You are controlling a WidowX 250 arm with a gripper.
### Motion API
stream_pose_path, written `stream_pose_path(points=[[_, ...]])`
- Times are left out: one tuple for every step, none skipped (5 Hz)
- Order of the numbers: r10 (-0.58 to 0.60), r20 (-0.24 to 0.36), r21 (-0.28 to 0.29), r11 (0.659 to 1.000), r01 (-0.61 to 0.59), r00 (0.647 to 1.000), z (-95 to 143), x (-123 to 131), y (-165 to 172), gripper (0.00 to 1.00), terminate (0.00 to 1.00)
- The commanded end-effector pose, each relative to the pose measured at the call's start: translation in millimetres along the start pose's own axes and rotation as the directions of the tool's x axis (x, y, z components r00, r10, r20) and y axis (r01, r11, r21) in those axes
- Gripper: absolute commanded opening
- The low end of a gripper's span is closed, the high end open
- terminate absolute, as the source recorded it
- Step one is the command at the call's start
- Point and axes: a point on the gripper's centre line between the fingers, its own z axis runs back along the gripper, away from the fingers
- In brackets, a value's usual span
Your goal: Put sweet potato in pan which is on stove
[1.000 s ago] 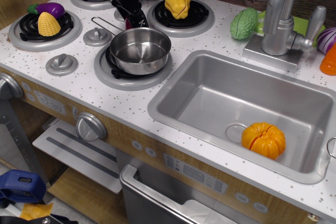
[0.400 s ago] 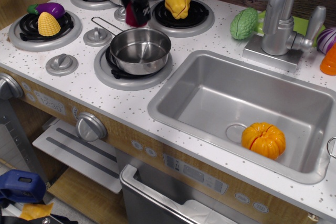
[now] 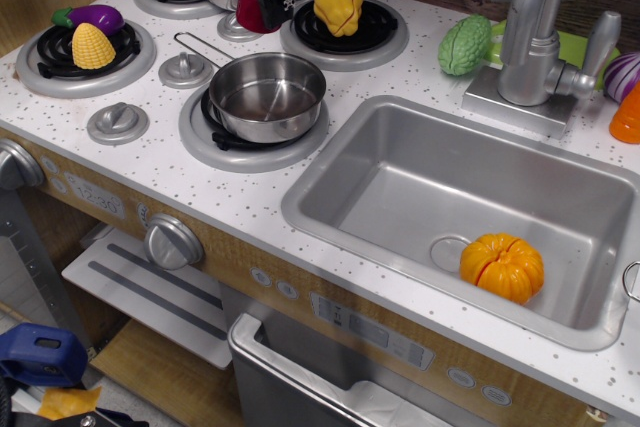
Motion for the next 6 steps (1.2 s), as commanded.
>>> stream_pose_path(points=[[0.066,0.029,0.081,0.994,-0.068,0.997,52,3,-8,0.00,0.00],[0.136,0.013,0.074,0.988,-0.137,0.991,53,-10,-23,0.00,0.00],[0.187,0.027,0.051,0.981,-0.188,0.982,44,-18,-35,0.00,0.00],[0.210,0.048,0.028,0.977,-0.212,0.976,32,-24,-39,0.00,0.00],[0.213,0.083,0.004,0.977,-0.214,0.974,18,-28,-39,0.00,0.00],[0.202,0.114,-0.018,0.979,-0.201,0.973,6,-30,-34,1.00,0.00]])
